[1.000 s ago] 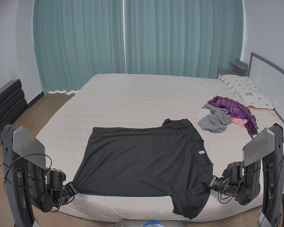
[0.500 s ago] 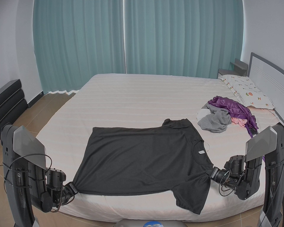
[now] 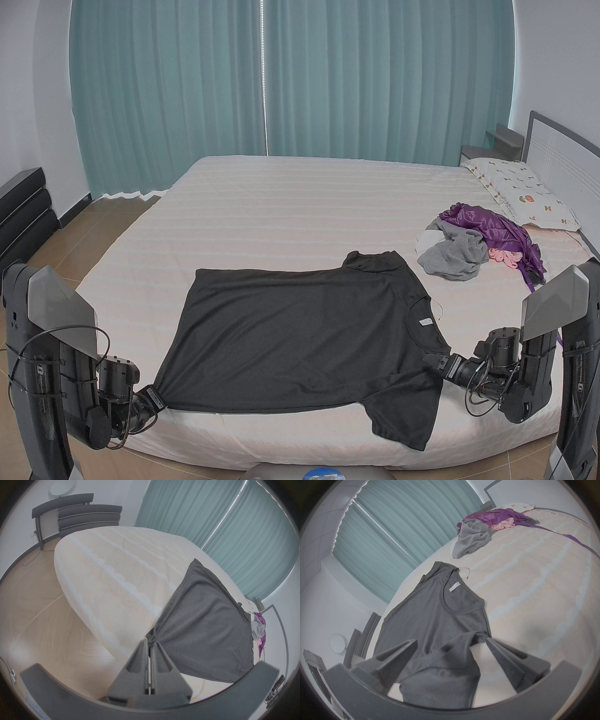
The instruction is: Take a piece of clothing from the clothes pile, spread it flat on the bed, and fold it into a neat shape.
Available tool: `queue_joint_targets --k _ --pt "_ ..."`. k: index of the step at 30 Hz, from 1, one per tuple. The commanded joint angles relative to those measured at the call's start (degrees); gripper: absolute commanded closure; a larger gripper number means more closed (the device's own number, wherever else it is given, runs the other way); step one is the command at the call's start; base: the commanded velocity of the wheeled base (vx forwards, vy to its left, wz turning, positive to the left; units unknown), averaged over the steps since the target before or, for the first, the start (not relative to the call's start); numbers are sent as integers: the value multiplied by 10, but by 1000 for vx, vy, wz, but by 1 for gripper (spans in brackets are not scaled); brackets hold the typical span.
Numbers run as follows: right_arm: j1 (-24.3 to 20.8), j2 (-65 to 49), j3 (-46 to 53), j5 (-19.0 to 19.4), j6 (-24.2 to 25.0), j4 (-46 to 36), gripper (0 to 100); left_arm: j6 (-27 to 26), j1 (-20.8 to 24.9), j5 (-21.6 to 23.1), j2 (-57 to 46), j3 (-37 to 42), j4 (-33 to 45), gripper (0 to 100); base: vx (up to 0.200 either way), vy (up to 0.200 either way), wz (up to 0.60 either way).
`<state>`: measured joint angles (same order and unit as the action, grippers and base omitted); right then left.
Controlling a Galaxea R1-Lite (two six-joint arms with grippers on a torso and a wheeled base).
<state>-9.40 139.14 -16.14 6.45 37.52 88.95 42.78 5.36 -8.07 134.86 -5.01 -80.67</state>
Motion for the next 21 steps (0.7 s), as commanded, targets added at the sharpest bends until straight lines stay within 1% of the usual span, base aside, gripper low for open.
queue_joint_targets --k 1,3,5,7,9,10,14,17,20,21 --pt "0 -35 57 38 -21 8 0 0 1 0 0 1 0 100 0 0 0" --pt "-3 -34 81 60 -45 8 0 0 1 0 -1 1 0 100 0 0 0" --pt "-6 -27 99 71 -68 8 0 0 1 0 -2 2 0 100 0 0 0" --pt "-12 -22 105 74 -77 8 0 0 1 0 -2 2 0 100 0 0 0" --pt "-18 -15 103 74 -76 8 0 0 1 0 -2 2 -1 100 0 0 0" --pt "-30 3 95 73 -75 8 0 0 1 0 -3 2 -1 100 0 0 0" --pt "-50 23 79 69 -71 8 0 0 2 1 -3 3 -1 100 0 0 0" --pt "-56 39 65 66 -72 8 0 0 2 1 -3 2 -1 100 0 0 0" --pt "-60 53 48 49 -73 8 0 -1 2 1 -3 1 -1 100 0 0 0" --pt "-60 52 50 47 -73 8 100 -1 2 1 -3 1 -1 100 0 0 0"
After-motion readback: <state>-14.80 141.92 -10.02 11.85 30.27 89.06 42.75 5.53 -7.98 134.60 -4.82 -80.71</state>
